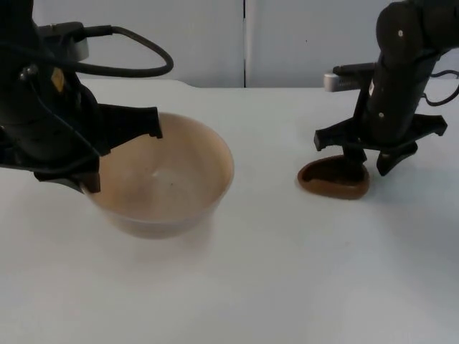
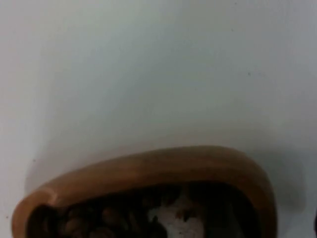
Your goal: Pick up the bowl with the left hand and pour the coffee beans from the cup into the bowl with the right hand.
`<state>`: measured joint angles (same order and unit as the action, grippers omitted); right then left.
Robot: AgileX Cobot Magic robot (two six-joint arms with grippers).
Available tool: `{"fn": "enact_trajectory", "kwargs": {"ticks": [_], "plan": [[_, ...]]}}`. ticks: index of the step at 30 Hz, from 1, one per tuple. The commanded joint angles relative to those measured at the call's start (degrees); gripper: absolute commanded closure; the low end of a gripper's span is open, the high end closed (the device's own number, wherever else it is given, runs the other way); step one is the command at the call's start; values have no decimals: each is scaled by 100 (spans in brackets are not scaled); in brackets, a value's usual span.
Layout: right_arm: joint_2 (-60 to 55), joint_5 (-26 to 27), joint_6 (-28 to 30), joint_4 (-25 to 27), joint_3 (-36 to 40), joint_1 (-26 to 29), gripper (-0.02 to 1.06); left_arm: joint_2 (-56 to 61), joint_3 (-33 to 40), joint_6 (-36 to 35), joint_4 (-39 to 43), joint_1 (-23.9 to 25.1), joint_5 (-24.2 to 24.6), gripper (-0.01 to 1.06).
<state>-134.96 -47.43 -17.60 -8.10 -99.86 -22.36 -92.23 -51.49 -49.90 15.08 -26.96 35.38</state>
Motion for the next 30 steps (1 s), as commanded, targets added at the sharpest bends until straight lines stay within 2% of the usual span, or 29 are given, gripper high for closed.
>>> {"fn": "enact_trajectory", "kwargs": {"ticks": [1, 3, 6, 7, 11, 23, 30], "plan": [[-26, 40, -11, -33, -3, -32, 67, 12, -29, -49, -48, -28, -22, 105], [-26, 44, -11, -33, -3, -32, 71, 12, -29, -49, -80, -28, -22, 105], [-26, 68, -11, -13, -3, -32, 87, 12, -29, -49, -97, -28, -22, 105], [-26, 68, -11, -13, -3, -32, 87, 12, -29, -49, -97, -28, -22, 105], [-4, 101, -11, -13, -3, -32, 105, 12, -29, -49, -97, -28, -22, 105], [252, 79, 113, -34, -68, -32, 105, 12, -29, -49, -97, -28, -22, 105], [601, -280, 382, -34, -176, -32, 105, 12, -29, -49, -97, -28, -22, 105]]}}
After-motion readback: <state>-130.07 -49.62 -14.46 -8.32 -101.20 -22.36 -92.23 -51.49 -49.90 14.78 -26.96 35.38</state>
